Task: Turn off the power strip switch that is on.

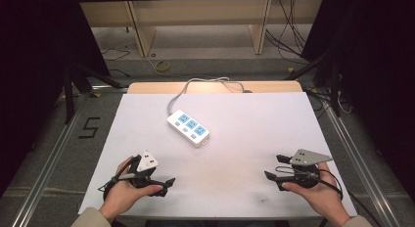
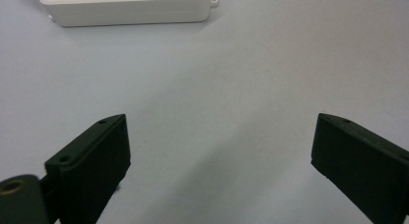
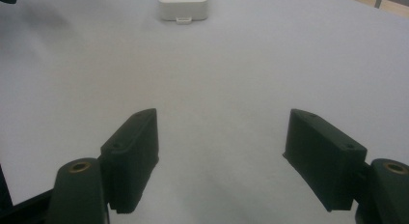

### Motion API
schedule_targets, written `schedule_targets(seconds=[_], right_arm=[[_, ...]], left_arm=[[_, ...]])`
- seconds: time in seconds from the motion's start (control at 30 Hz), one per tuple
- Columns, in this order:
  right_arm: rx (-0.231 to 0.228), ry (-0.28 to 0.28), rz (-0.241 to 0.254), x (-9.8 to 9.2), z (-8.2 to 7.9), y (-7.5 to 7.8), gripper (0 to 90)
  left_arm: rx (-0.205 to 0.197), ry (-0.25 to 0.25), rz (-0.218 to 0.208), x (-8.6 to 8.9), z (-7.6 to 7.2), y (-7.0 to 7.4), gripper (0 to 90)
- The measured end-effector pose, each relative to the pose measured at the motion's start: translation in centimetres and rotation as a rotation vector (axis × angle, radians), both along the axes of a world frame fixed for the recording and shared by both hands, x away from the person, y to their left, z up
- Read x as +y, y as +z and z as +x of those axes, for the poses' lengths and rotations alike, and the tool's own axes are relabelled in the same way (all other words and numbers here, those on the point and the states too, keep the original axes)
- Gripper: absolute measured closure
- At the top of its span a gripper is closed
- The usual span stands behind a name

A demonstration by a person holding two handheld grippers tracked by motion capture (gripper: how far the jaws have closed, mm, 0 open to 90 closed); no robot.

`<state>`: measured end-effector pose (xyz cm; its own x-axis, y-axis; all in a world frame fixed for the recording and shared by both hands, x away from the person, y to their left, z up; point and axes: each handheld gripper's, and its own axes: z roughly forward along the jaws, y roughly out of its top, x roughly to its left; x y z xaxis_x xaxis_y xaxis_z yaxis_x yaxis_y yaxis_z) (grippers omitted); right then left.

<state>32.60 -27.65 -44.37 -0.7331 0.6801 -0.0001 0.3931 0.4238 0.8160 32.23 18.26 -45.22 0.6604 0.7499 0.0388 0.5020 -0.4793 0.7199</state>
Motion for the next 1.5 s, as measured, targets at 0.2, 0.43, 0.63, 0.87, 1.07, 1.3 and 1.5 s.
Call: schedule_targets(seconds=[0.2, 0.43, 0.63, 0.87, 1.07, 1.3, 1.5], right_arm=[[-0.009, 0.0, -0.005, 0.2, -0.2, 0.1, 27.8], [-0.007, 0.004, -0.007, 0.3, 0.0, 0.1, 27.7], [-0.001, 0.007, -0.004, 0.3, 0.1, 0.0, 27.7], [-0.001, 0.007, -0.003, 0.3, 0.0, 0.1, 27.7], [0.002, 0.005, -0.005, 0.4, 0.1, 0.0, 27.8], [0.002, 0.006, -0.002, 0.3, 0.0, 0.1, 27.8], [0.002, 0.007, -0.002, 0.4, 0.0, 0.0, 27.8]], left_arm=[[-0.005, 0.007, 0.004, 0.1, -0.2, 0.0, 7.4], [-0.029, 0.034, 0.004, -0.3, 0.2, 0.7, 16.5], [-0.048, 0.069, -0.009, -1.1, 1.0, 1.7, 43.7], [-0.042, 0.103, -0.022, -1.7, 2.1, 2.3, 76.1], [-0.034, 0.13, 0.004, -1.9, 3.3, 2.6, 89.6], [-0.033, 0.104, 0.039, -2.2, 4.4, 2.5, 89.7], [-0.013, 0.107, 0.032, -2.3, 5.4, 2.5, 89.8]])
